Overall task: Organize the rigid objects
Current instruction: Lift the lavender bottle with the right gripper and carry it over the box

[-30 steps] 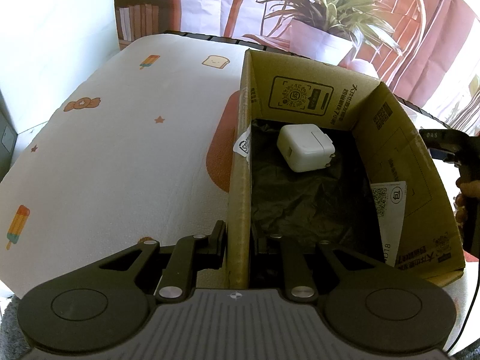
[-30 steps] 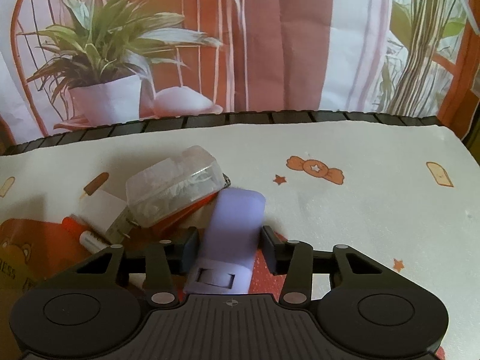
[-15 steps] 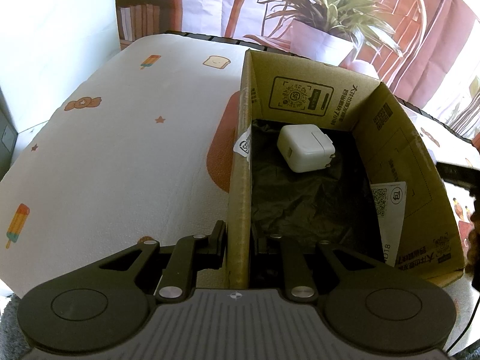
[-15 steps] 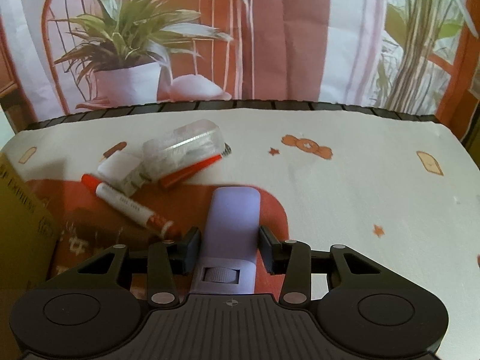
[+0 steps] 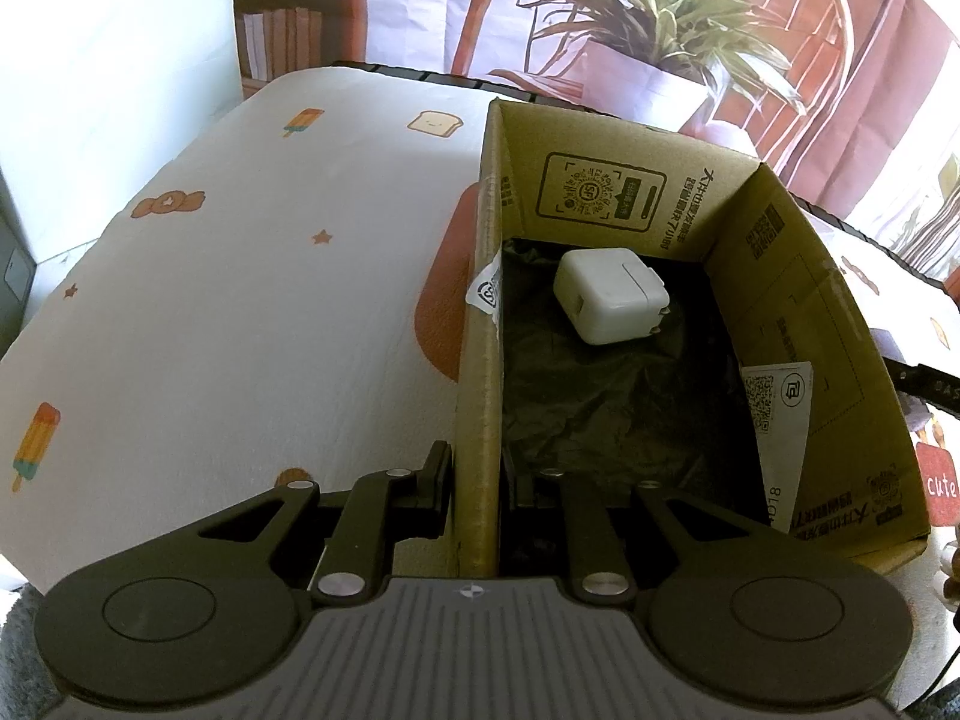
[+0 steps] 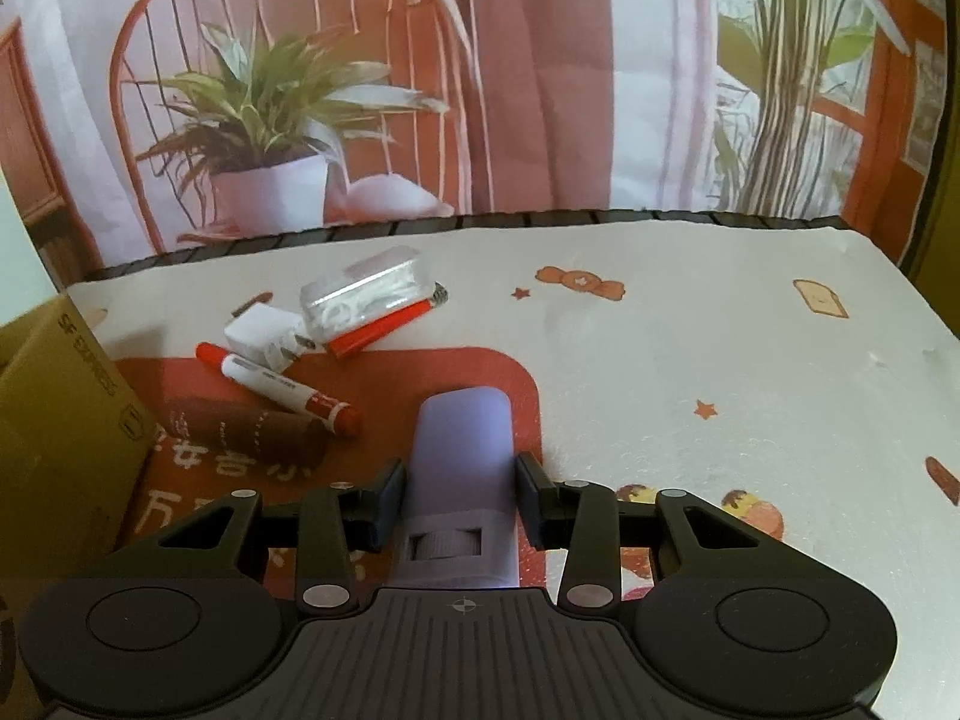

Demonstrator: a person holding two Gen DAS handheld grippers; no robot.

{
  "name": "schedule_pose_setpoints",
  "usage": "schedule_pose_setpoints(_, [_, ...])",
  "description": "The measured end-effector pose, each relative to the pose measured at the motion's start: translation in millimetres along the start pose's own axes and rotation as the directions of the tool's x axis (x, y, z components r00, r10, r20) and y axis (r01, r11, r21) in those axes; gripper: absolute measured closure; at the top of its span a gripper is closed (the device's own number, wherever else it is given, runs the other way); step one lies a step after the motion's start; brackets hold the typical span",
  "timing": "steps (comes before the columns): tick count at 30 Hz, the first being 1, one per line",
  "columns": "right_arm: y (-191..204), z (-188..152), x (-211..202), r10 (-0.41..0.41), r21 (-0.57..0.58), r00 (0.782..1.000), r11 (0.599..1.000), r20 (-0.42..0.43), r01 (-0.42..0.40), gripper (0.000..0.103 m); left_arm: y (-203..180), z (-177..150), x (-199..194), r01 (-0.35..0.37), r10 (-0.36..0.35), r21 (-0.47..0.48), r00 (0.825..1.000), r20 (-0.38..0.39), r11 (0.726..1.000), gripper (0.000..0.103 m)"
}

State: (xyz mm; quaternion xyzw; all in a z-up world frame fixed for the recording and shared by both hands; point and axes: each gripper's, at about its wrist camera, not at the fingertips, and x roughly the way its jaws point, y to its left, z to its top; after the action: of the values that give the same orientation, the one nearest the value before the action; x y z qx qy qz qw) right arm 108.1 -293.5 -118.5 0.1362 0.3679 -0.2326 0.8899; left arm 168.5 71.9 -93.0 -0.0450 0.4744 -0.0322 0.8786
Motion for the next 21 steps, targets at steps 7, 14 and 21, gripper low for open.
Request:
schedule_pose_setpoints(7, [2.8,-1.7,-2.1,0.022,-0.011,1.000,1.000,-0.016,-0.022,0.067,0.2,-0.1,0.0,0.001,-0.001,-0.001,1.000,0.001,1.000,0.085])
schedule_pose_setpoints(14, [0.0,2.4,-9.8,0.083,0.052,0.997,0.995,0.002,-0.083,0.066,0.3,-0.8,-0.3,0.000,0.000,0.000,1.000,0.001,1.000,0.085])
schedule_pose_setpoints(21, [6.7,22.0,-41.4,0.224,0.103,0.971,0.967,0.082,-0.232,0.066,0.7,-0.6,-0.1,0.001,-0.001,-0.001,1.000,0.001,1.000,0.085])
